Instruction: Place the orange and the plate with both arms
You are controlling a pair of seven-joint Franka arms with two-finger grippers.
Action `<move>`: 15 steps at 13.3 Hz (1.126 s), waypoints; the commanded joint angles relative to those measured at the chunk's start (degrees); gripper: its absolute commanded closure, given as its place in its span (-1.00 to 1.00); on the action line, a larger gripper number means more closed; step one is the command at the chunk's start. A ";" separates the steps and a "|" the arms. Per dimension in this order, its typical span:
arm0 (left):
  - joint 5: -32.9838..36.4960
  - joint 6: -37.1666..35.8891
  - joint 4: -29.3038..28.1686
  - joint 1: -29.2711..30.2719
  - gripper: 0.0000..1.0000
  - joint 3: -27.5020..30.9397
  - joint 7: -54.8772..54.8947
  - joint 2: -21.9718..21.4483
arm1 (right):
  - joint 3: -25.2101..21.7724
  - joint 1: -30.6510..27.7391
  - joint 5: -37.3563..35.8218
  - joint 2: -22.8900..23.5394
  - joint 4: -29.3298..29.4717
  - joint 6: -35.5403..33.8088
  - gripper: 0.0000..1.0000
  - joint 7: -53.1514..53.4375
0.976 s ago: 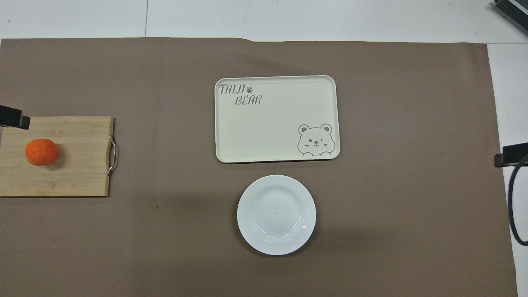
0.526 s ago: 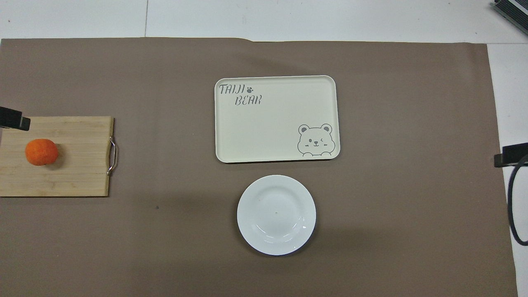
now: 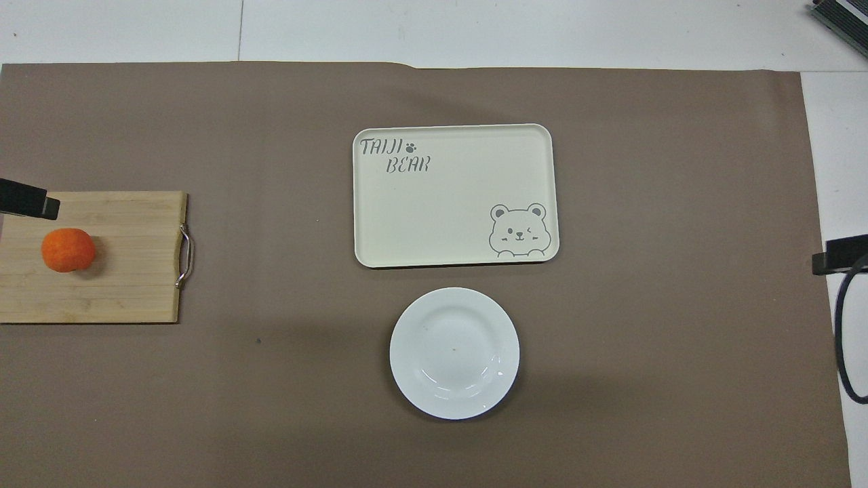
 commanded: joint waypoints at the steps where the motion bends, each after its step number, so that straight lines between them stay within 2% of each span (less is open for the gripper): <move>1: -0.69 -0.71 -1.67 0.20 -1.00 -0.07 0.33 -1.52 | 0.39 -0.55 -0.50 -0.95 -1.17 1.13 -1.00 -1.24; 15: -0.60 -1.59 -1.84 0.81 -1.00 0.11 0.68 -1.79 | 0.39 -0.55 -0.50 -0.95 -1.17 1.21 -1.00 -1.24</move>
